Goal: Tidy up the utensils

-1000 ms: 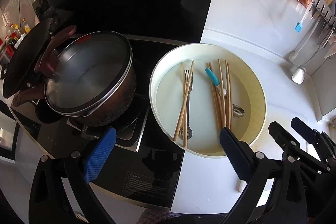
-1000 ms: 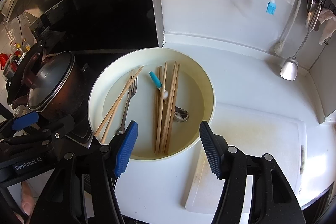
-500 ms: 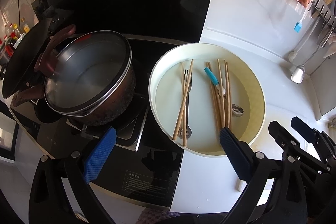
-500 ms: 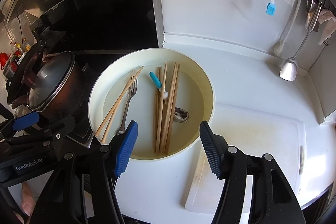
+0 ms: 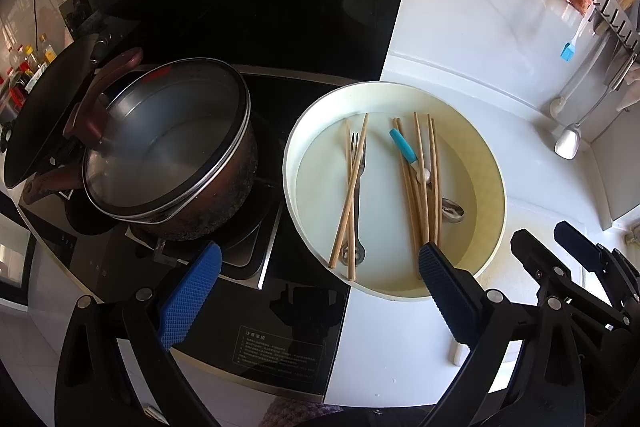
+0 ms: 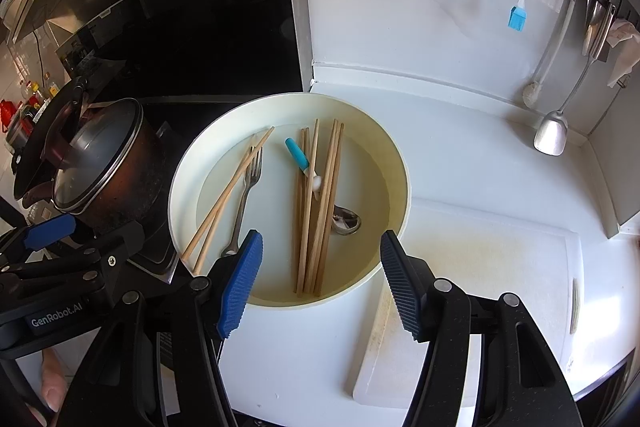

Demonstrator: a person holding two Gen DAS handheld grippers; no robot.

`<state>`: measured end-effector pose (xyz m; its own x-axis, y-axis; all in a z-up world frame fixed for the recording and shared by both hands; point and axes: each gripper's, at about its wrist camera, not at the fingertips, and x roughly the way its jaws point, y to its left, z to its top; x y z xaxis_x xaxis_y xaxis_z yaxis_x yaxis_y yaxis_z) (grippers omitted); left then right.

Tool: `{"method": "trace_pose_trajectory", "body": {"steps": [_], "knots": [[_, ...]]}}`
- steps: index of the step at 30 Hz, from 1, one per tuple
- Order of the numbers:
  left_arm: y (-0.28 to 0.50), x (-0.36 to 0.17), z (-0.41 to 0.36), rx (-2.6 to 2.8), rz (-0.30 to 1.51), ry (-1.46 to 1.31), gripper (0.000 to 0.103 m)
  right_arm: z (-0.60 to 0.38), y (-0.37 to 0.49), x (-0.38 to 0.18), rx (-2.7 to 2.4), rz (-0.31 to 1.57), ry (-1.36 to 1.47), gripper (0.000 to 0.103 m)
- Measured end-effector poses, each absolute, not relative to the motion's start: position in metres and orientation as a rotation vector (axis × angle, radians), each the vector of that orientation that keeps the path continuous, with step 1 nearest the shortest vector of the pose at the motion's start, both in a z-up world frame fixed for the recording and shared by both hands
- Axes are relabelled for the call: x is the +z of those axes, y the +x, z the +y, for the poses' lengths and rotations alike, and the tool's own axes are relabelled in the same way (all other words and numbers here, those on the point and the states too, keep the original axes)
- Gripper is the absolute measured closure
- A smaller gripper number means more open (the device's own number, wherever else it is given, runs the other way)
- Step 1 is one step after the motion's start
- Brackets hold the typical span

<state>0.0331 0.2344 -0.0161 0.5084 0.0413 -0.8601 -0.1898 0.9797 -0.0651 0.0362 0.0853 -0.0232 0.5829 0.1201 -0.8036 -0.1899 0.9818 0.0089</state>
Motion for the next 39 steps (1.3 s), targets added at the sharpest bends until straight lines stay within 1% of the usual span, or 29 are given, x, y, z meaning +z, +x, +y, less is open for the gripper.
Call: {"method": "trace_pose_trajectory", "body": {"steps": [21, 25, 29, 33, 36, 39], "knots": [[0.036, -0.0256, 0.2347, 0.147, 1.056, -0.156, 0.006, 0.0883, 0.0411, -0.0245, 0.187, 0.938, -0.084, 0.044], [0.031, -0.0222, 0.232, 0.138, 1.006, -0.137, 0.006, 0.0882, 0.0411, -0.0244, 0.187, 0.938, -0.084, 0.044], [0.0294, -0.0206, 0.23, 0.103, 0.995, -0.149, 0.008, 0.0892, 0.0412, -0.0249, 0.187, 0.937, -0.084, 0.044], [0.0315, -0.02, 0.2311, 0.131, 1.006, -0.147, 0.006, 0.0899, 0.0411, -0.0267, 0.186, 0.934, -0.083, 0.044], [0.0362, -0.0228, 0.2357, 0.163, 1.041, -0.154, 0.006, 0.0899, 0.0423, -0.0296, 0.186, 0.943, -0.08, 0.044], [0.0351, -0.0226, 0.2372, 0.169, 1.037, -0.161, 0.006, 0.0905, 0.0416, -0.0291, 0.188, 0.939, -0.083, 0.044]]}}
